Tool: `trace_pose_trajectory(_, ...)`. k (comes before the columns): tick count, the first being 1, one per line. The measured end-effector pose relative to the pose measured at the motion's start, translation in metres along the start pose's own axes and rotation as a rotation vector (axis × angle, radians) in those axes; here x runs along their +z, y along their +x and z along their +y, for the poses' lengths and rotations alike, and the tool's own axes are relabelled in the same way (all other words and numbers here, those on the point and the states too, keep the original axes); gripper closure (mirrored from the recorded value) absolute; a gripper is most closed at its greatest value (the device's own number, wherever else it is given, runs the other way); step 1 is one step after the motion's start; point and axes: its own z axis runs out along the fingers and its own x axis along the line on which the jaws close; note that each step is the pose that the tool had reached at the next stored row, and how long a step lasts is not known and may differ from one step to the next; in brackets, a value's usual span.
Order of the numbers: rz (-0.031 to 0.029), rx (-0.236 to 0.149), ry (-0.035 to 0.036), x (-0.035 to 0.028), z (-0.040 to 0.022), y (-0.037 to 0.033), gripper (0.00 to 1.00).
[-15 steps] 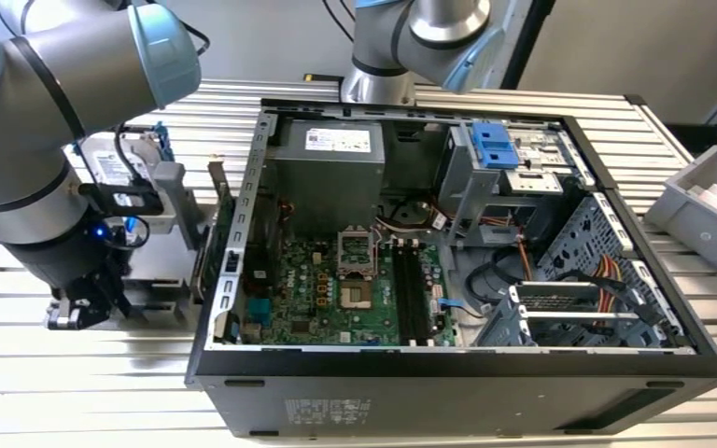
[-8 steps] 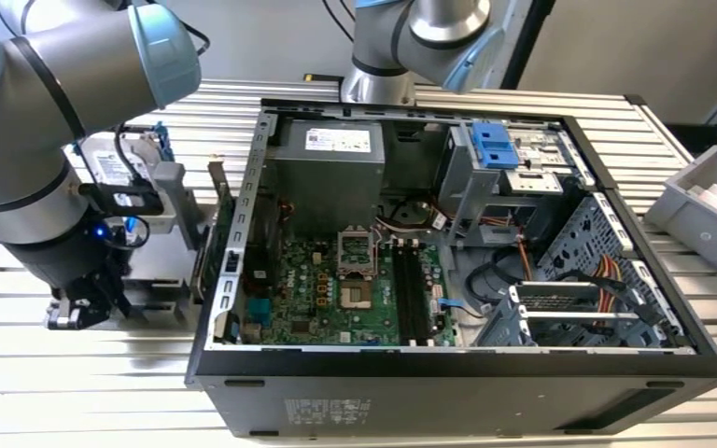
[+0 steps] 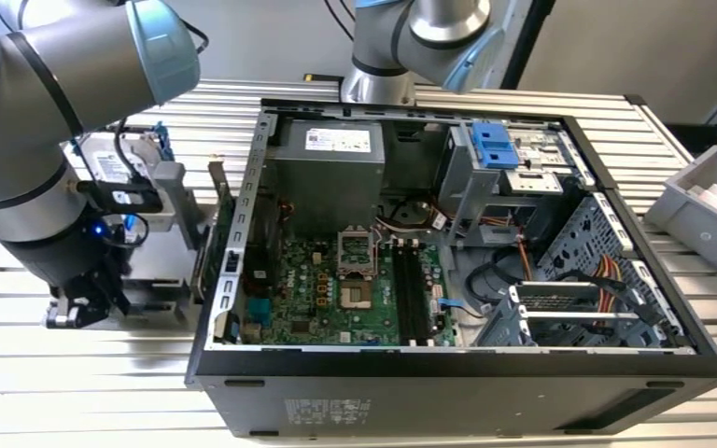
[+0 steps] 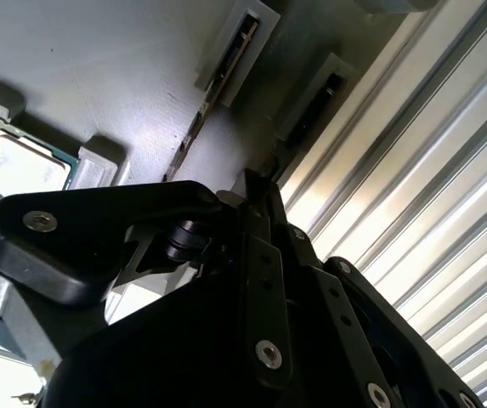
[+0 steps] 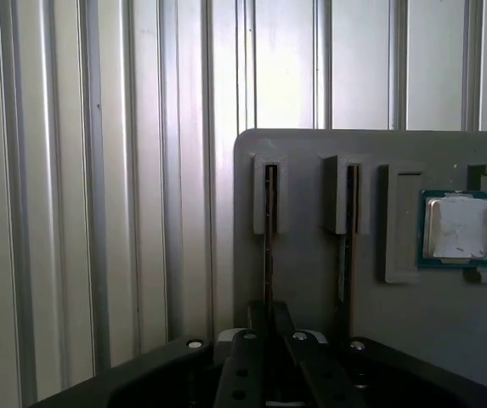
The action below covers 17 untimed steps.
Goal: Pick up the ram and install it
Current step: 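Pick up the ram and move it above insertion slot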
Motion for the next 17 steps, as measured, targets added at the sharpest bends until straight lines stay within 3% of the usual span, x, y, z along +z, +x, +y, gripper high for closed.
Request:
trace_pose_trajectory(11, 0.0001, 0.000, -0.0001, -0.0169, 0.0002, -0.0003, 1.00)
trace_pose_trajectory(12, 0.0001, 0.000, -0.0001, -0.0237, 0.0005, -0.0004, 1.00)
trace_pose_trajectory(17, 0.0001, 0.000, -0.0001, -0.0326, 0.0006, -0.0005, 1.00)
